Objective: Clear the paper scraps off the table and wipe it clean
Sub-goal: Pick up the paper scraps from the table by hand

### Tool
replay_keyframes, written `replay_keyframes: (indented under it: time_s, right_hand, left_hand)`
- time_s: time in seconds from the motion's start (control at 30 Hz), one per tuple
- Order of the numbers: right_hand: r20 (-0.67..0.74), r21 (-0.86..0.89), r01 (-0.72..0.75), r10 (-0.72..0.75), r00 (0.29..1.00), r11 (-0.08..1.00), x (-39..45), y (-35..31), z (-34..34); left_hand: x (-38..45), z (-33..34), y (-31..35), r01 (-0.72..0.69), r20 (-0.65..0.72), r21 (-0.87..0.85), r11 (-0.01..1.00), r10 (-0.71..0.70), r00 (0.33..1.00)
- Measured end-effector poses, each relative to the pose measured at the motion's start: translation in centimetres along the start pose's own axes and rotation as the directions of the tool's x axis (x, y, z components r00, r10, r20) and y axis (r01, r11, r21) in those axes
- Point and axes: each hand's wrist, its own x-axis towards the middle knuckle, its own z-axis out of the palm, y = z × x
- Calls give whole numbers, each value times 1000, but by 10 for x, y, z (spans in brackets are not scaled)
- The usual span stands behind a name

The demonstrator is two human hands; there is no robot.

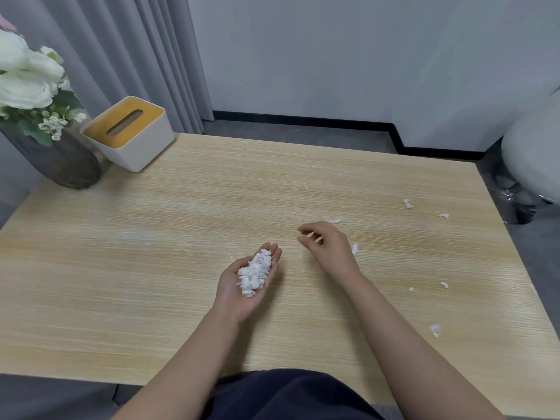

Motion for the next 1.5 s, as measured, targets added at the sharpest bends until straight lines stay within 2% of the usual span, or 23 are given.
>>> replay_keyframes:
  time_s: [0.1, 0.2, 0.37, 0.63, 0.83, 1.0, 1.1, 1.23, 1.3, 1.43, 1.5]
  right_hand:
    - [-75, -107, -178, 171, 982, 978, 13, 25, -4]
    - [-57, -183, -239, 233, 971, 954, 21, 40, -1]
    - [82, -314, -195, 231, 969, 929, 28, 50, 16]
    - [88, -431, -163, 221, 971, 887, 37, 53, 33]
    - [68, -402, -187, 233, 970, 896, 34, 48, 28]
    - [-19, -163, -60, 57, 998, 985, 25, 7, 15]
    - [25, -92, 56, -54, 998, 994, 14, -22, 8]
    - [147, -119, 104, -86, 985, 987, 1, -38, 8]
    - [153, -152, 89, -65, 986, 984, -3, -39, 10]
    - [135, -224, 63, -33, 990, 972, -9, -36, 14]
    - [139, -265, 72, -36, 990, 962, -12, -35, 15]
  left_hand:
    - [1, -1, 1, 5, 5, -15, 1000, -5, 1000]
    - [1, -1, 0, 26, 1, -13, 1000, -26, 1000]
    - [1, -2, 3, 23, -6, -4, 1000, -23, 1000]
    - [0, -4, 5, 41, 15, -15, 999, -40, 999]
    - [0, -6, 6, 29, 31, -27, 999, -29, 999]
    - [3, -3, 4, 21, 32, 17, 1000, -21, 999]
    - [5, -3, 3, 18, 34, 38, 999, -19, 999]
    - [3, 3, 0, 5, 36, 54, 999, -7, 999]
    - [2, 7, -3, 10, 22, 67, 998, -12, 1000]
    - [7, 9, -8, 2, -103, 81, 997, 7, 995]
    - [6, 12, -12, 7, -104, 91, 996, 2, 995]
